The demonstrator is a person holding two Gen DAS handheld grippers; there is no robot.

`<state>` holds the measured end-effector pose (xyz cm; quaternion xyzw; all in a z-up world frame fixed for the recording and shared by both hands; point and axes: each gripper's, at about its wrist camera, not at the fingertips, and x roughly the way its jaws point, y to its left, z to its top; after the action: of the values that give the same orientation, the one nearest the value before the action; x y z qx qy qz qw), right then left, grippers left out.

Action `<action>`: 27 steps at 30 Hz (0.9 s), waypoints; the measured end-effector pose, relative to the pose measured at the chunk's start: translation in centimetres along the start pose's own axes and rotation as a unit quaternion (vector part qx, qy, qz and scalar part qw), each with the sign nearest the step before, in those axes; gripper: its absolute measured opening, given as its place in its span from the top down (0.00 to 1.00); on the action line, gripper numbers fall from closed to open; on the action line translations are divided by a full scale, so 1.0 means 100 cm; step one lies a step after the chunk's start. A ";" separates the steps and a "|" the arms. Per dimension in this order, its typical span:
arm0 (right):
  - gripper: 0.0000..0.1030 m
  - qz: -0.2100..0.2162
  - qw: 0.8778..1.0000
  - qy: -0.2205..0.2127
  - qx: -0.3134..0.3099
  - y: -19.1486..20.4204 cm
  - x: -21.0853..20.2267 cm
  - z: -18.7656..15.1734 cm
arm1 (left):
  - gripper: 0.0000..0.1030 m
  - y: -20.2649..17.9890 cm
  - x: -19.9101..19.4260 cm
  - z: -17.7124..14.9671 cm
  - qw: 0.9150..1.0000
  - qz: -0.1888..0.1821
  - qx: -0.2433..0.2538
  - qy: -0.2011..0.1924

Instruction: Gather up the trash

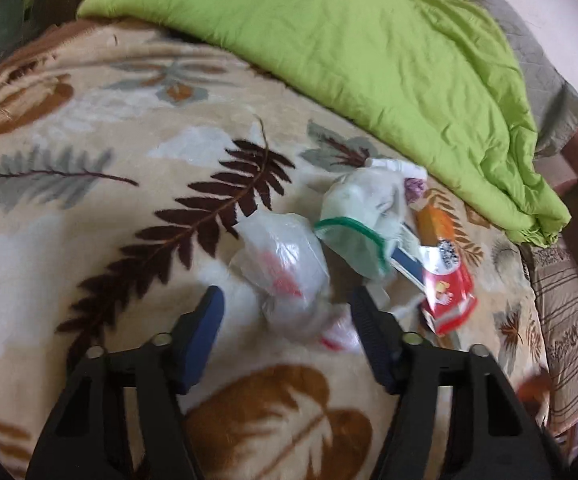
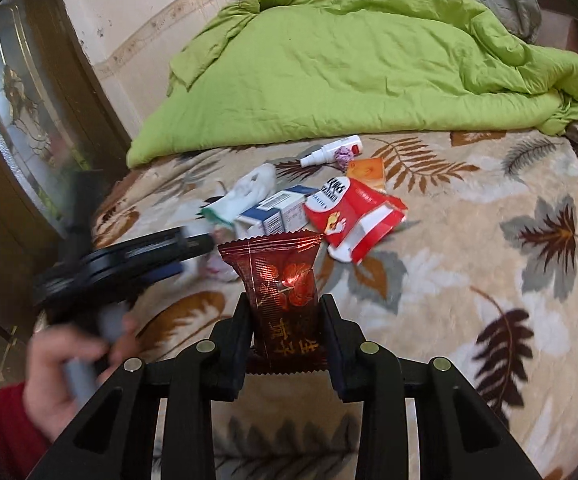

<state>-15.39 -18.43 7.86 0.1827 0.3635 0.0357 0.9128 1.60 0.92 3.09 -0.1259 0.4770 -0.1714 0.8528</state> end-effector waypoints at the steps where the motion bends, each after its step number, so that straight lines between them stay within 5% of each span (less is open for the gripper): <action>1: 0.66 0.003 1.000 0.001 0.001 0.000 -0.002 -0.002 | 0.55 0.001 0.009 0.002 1.000 -0.010 0.000 0.010; 6: 0.66 0.008 1.000 0.004 0.002 0.000 -0.007 -0.009 | 0.72 -0.005 0.016 -0.004 0.999 0.005 0.040 0.001; 16: 0.66 -0.014 1.000 -0.015 0.004 -0.005 -0.038 -0.029 | 0.73 -0.014 -0.041 -0.049 0.995 -0.025 0.099 -0.012; 21: 0.66 -0.023 1.000 -0.011 0.008 -0.011 -0.056 -0.050 | 0.73 -0.036 -0.086 -0.097 0.985 -0.050 0.166 -0.025; 27: 0.66 -0.017 0.999 -0.033 0.001 -0.007 -0.070 -0.058 | 0.73 -0.054 -0.121 -0.141 0.968 -0.020 0.230 -0.101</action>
<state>-24.53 -18.63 8.27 0.1788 0.3360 0.0134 0.9247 -17.29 0.31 7.24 0.0480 0.3335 -0.2799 0.8990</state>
